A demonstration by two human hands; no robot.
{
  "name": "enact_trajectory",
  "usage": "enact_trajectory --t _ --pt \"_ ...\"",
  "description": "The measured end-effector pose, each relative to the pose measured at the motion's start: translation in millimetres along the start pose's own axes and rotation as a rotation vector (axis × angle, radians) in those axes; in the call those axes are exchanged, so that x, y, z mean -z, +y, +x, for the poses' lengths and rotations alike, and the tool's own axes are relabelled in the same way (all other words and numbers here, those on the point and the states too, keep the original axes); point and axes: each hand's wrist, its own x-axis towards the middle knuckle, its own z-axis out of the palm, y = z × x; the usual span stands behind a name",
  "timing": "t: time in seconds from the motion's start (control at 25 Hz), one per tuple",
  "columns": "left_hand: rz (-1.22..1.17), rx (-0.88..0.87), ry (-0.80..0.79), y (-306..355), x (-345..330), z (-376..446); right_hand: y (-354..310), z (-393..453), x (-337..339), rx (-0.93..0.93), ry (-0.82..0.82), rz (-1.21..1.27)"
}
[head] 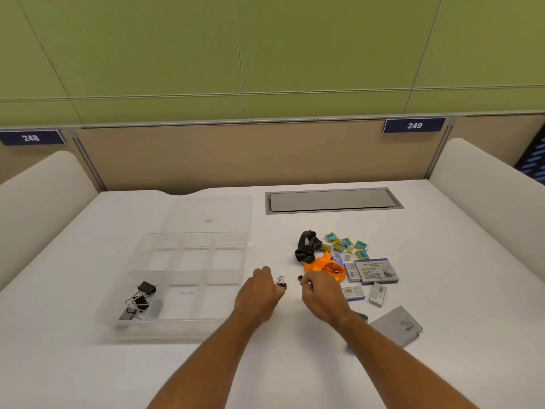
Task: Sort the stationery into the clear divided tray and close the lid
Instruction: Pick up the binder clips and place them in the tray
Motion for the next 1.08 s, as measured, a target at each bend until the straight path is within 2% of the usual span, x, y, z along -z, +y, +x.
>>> enact_trajectory --t 0.16,0.32,0.76,0.92,1.08 --pt "-0.009 -0.105 0.088 -4.2 18.1 -17.7 -18.0 -0.3 -8.7 0.057 0.017 0.004" --pt "0.0 -0.115 0.167 -18.7 37.2 -31.2 -48.1 -0.7 -18.1 0.135 0.008 -0.049" --pt "0.013 -0.007 0.266 -138.0 100.8 -42.8 -138.2 4.8 -75.9 0.221 -0.015 0.004" --pt "0.005 0.114 0.251 -200.4 117.0 -46.0 -162.3 6.2 -99.5 0.202 -0.035 0.011" --pt "0.07 0.196 0.167 -242.3 121.8 -44.0 -176.7 7.5 -119.0 0.174 -0.039 -0.004"
